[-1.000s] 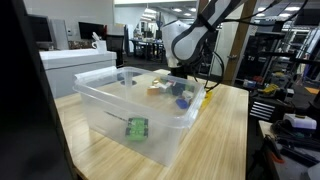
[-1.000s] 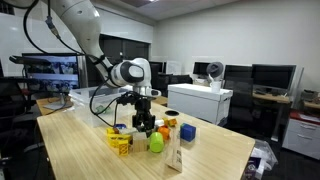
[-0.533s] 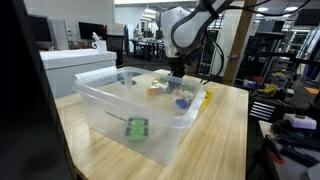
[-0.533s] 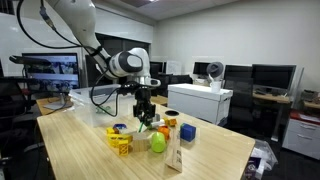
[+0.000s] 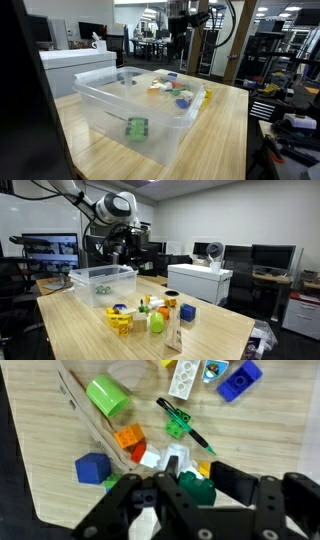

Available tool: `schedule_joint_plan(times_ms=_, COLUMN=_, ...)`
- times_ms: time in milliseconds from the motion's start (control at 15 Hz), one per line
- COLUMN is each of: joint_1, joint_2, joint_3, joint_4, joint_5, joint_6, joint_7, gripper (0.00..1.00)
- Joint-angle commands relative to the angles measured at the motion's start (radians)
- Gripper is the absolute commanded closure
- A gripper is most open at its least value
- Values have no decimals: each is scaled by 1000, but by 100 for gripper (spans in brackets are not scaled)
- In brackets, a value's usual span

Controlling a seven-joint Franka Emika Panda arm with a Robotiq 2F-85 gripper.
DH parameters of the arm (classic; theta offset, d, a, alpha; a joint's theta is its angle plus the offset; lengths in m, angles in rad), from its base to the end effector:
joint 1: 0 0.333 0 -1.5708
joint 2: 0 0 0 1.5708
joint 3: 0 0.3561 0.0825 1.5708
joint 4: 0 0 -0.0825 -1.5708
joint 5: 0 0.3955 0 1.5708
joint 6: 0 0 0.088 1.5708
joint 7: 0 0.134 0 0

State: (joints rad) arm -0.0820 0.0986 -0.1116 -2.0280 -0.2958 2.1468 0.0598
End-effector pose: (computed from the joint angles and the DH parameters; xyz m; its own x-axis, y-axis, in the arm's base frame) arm 0.5744 -0.1306 0.4114 0.9957 -0.0913 0.0144 -0.0919 -0.9618 0.2578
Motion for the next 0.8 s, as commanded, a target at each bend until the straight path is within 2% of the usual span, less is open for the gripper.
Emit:
schedule_joint_plan(times_ms=0, joint_1=34, joint_2=-130, joint_3=51, joint_4=-46, joint_5=79, joint_6=-9, joint_7=-81, gripper=88)
schedule_joint_plan(times_ms=400, joint_1=130, joint_2=-234, joint_3=139, joint_4=-88, joint_5=243, joint_6=-91, joint_7=-209, gripper=88)
schedule_joint_plan(times_ms=467, joint_1=139, joint_2=-235, joint_3=146, joint_4=-92, joint_5=245, joint_6=-114, joint_7=-206, gripper=42)
schedule_joint_plan(times_ms=733, joint_1=142, joint_2=-225, joint_3=147, joint_4=-103, joint_5=220, joint_6=-126, joint_7=-194, gripper=18)
